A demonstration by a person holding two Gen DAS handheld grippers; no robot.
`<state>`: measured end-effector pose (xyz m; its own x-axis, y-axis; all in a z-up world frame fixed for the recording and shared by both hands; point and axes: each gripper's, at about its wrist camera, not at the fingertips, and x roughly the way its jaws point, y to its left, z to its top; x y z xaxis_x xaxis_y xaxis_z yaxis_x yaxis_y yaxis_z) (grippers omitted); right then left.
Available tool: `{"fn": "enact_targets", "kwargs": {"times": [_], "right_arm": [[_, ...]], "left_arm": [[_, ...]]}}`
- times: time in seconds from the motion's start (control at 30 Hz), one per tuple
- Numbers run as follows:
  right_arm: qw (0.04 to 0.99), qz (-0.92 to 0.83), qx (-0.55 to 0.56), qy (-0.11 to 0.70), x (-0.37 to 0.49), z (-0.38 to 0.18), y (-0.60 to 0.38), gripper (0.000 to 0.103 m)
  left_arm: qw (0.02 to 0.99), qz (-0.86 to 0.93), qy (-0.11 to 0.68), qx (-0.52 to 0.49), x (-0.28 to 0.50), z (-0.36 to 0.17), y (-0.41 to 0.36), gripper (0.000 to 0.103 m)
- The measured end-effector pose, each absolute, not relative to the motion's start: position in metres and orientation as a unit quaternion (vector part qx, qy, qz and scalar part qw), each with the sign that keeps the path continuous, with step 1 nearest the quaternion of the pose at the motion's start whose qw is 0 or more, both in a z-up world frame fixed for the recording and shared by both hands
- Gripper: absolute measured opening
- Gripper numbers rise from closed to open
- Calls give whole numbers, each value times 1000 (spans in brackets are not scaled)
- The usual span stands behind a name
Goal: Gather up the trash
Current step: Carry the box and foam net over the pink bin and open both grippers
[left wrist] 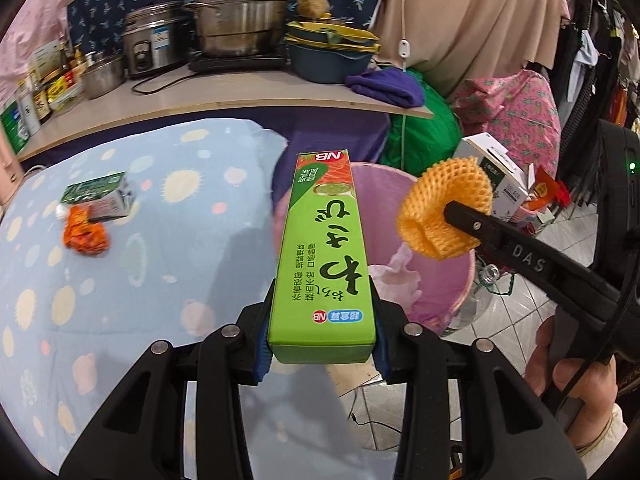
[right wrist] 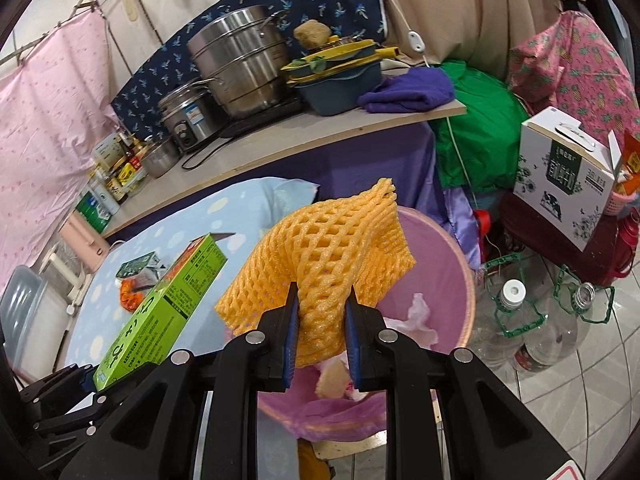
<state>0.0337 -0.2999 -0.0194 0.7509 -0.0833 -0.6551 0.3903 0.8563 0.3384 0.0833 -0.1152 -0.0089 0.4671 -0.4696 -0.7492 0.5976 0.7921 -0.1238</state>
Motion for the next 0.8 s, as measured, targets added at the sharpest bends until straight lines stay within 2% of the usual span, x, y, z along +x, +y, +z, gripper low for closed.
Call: {"fn": "enact_targets", "kwargs": {"times": [0.53,0.6,0.7,0.73,0.8], "right_arm": [[893,-146,244,349,46,-46,-323,19],[891,-147,244,353,49,-50,-324,21],[887,-154,245,359,54,-57,-325,32],[886,-155,247,361,54,-59,-326,37],[884,-159,247,363,55,-61,-327,40]], "left_arm": [[836,-320,435,95,100,-35,-161,37],[834,-319,439,96,104,-39,-163,37],[830,-323,445,95,108,-44,-165,38],[830,-322,447,93,109,-46,-166,40],[833,-316,445,93,112,-46,-166,53]]}}
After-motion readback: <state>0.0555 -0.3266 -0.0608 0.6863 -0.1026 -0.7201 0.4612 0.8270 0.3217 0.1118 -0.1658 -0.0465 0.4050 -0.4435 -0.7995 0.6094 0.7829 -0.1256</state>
